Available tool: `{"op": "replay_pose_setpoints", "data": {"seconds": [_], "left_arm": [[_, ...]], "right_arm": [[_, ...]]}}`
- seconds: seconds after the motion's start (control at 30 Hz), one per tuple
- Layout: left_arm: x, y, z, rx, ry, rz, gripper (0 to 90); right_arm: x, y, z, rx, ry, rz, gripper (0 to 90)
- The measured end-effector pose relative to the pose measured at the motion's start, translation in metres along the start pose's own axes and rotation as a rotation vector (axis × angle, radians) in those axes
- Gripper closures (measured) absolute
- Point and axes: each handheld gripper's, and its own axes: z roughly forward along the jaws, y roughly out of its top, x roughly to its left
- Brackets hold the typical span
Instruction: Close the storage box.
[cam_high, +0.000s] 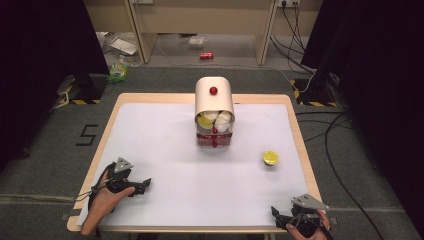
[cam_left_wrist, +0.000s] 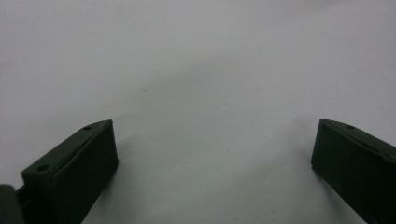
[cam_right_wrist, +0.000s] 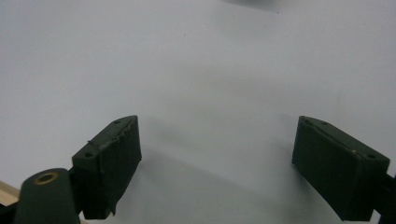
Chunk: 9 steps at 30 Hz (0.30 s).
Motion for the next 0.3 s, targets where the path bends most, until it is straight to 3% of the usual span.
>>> {"op": "replay_pose_setpoints", "data": {"seconds": [0.3], "left_arm": [[0.0000, 0.0000, 0.0000, 0.000, 0.000, 0.000, 0.0]], "right_arm": [[0.0009, -0.0021, 0.0003, 0.011, -0.005, -0.013, 15.8]]}}
